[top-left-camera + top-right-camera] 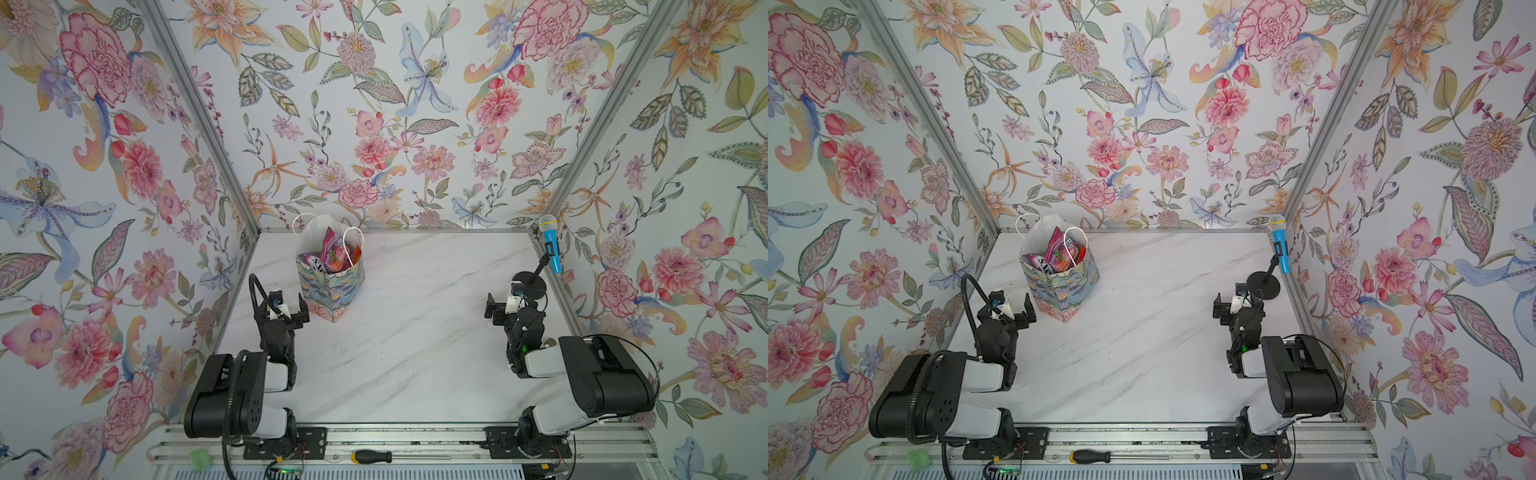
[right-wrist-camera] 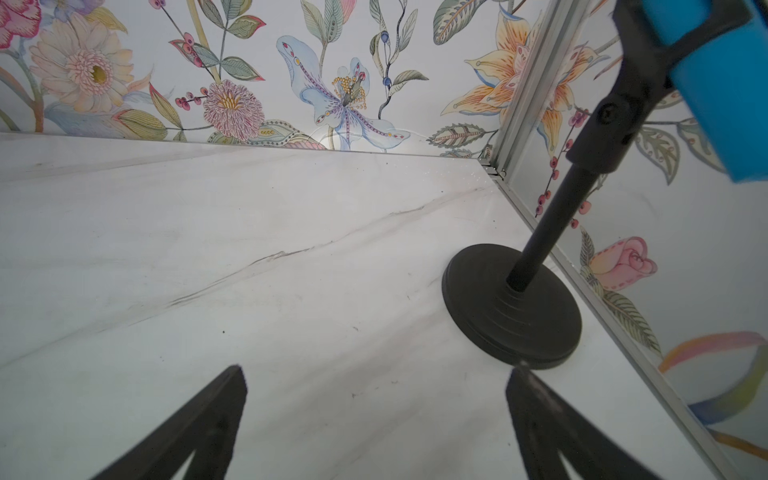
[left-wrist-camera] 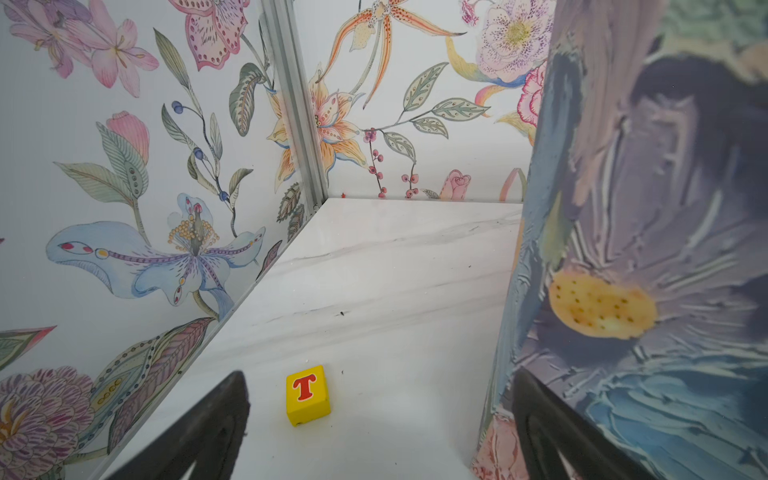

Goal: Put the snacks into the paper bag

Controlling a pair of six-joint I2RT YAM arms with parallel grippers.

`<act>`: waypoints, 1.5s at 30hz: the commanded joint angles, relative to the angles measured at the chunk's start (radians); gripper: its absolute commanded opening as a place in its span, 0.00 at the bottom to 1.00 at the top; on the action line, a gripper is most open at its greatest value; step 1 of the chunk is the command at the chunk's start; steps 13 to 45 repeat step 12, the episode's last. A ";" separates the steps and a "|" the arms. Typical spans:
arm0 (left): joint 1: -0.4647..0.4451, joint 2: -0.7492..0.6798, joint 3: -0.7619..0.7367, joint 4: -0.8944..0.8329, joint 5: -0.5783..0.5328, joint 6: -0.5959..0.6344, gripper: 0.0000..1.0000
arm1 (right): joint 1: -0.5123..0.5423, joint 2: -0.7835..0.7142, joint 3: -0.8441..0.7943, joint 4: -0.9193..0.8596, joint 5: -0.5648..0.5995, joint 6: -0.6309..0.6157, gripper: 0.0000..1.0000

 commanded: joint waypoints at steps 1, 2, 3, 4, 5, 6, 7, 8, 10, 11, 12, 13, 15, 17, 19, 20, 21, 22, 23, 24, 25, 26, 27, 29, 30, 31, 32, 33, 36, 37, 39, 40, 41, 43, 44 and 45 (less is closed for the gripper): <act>-0.018 0.027 0.051 0.038 0.046 0.053 0.99 | -0.005 -0.001 0.017 -0.018 -0.018 0.017 0.99; -0.027 0.045 0.049 0.058 0.037 0.065 0.99 | -0.003 -0.002 0.017 -0.022 -0.018 0.017 0.99; -0.036 0.079 0.042 0.100 0.027 0.071 0.99 | -0.005 -0.002 0.017 -0.019 -0.019 0.017 0.99; -0.038 0.128 0.033 0.176 0.022 0.074 0.99 | -0.005 -0.001 0.017 -0.018 -0.018 0.017 0.99; -0.041 0.125 0.031 0.179 0.013 0.071 0.99 | -0.005 0.000 0.019 -0.022 -0.019 0.017 0.99; -0.040 0.085 0.031 0.120 -0.012 0.060 0.99 | -0.006 0.000 0.022 -0.025 -0.026 0.018 0.99; -0.041 0.080 0.031 0.109 -0.018 0.056 0.99 | -0.009 0.000 0.024 -0.033 -0.032 0.019 0.99; -0.042 0.095 0.031 0.135 -0.017 0.060 0.99 | -0.013 0.000 0.027 -0.037 -0.038 0.021 0.99; -0.044 0.104 0.031 0.170 -0.017 0.065 0.99 | -0.016 -0.001 0.025 -0.036 -0.044 0.022 0.99; -0.044 0.101 0.031 0.150 -0.020 0.063 0.99 | -0.017 -0.002 0.024 -0.036 -0.047 0.023 0.99; -0.045 0.104 0.031 0.171 -0.024 0.066 0.99 | -0.017 -0.002 0.023 -0.036 -0.046 0.022 0.99; -0.045 0.104 0.031 0.171 -0.024 0.066 0.99 | -0.017 -0.002 0.023 -0.036 -0.046 0.022 0.99; -0.045 0.104 0.031 0.171 -0.024 0.066 0.99 | -0.017 -0.002 0.023 -0.036 -0.046 0.022 0.99; -0.045 0.104 0.031 0.171 -0.024 0.066 0.99 | -0.017 -0.002 0.023 -0.036 -0.046 0.022 0.99; -0.045 0.104 0.031 0.171 -0.024 0.066 0.99 | -0.017 -0.002 0.023 -0.036 -0.046 0.022 0.99; -0.045 0.104 0.031 0.171 -0.024 0.066 0.99 | -0.017 -0.002 0.023 -0.036 -0.046 0.022 0.99; -0.045 0.104 0.031 0.171 -0.024 0.066 0.99 | -0.017 -0.002 0.023 -0.036 -0.046 0.022 0.99; -0.045 0.104 0.031 0.171 -0.024 0.066 0.99 | -0.017 -0.002 0.023 -0.036 -0.046 0.022 0.99; -0.045 0.104 0.031 0.171 -0.024 0.066 0.99 | -0.017 -0.002 0.023 -0.036 -0.046 0.022 0.99; -0.045 0.104 0.031 0.171 -0.024 0.066 0.99 | -0.017 -0.002 0.023 -0.036 -0.046 0.022 0.99; -0.045 0.104 0.031 0.171 -0.024 0.066 0.99 | -0.017 -0.002 0.023 -0.036 -0.046 0.022 0.99; -0.045 0.104 0.031 0.171 -0.024 0.066 0.99 | -0.017 -0.002 0.023 -0.036 -0.046 0.022 0.99; -0.045 0.104 0.031 0.171 -0.024 0.066 0.99 | -0.017 -0.002 0.023 -0.036 -0.046 0.022 0.99; -0.045 0.104 0.031 0.171 -0.024 0.066 0.99 | -0.017 -0.002 0.023 -0.036 -0.046 0.022 0.99; -0.045 0.104 0.031 0.171 -0.024 0.066 0.99 | -0.017 -0.002 0.023 -0.036 -0.046 0.022 0.99; -0.045 0.104 0.031 0.171 -0.024 0.066 0.99 | -0.017 -0.002 0.023 -0.036 -0.046 0.022 0.99; -0.045 0.104 0.031 0.171 -0.024 0.066 0.99 | -0.017 -0.002 0.023 -0.036 -0.046 0.022 0.99; -0.045 0.104 0.031 0.171 -0.024 0.066 0.99 | -0.017 -0.002 0.023 -0.036 -0.046 0.022 0.99; -0.045 0.104 0.031 0.171 -0.024 0.066 0.99 | -0.017 -0.002 0.023 -0.036 -0.046 0.022 0.99; -0.045 0.104 0.031 0.171 -0.024 0.066 0.99 | -0.017 -0.002 0.023 -0.036 -0.046 0.022 0.99; -0.045 0.104 0.031 0.171 -0.024 0.066 0.99 | -0.017 -0.002 0.023 -0.036 -0.046 0.022 0.99; -0.045 0.104 0.031 0.171 -0.024 0.066 0.99 | -0.017 -0.002 0.023 -0.036 -0.046 0.022 0.99; -0.045 0.104 0.031 0.171 -0.024 0.066 0.99 | -0.017 -0.002 0.023 -0.036 -0.046 0.022 0.99; -0.045 0.104 0.031 0.171 -0.024 0.066 0.99 | -0.017 -0.002 0.023 -0.036 -0.046 0.022 0.99; -0.045 0.104 0.031 0.171 -0.024 0.066 0.99 | -0.017 -0.002 0.023 -0.036 -0.046 0.022 0.99; -0.045 0.104 0.031 0.171 -0.024 0.066 0.99 | -0.017 -0.002 0.023 -0.036 -0.046 0.022 0.99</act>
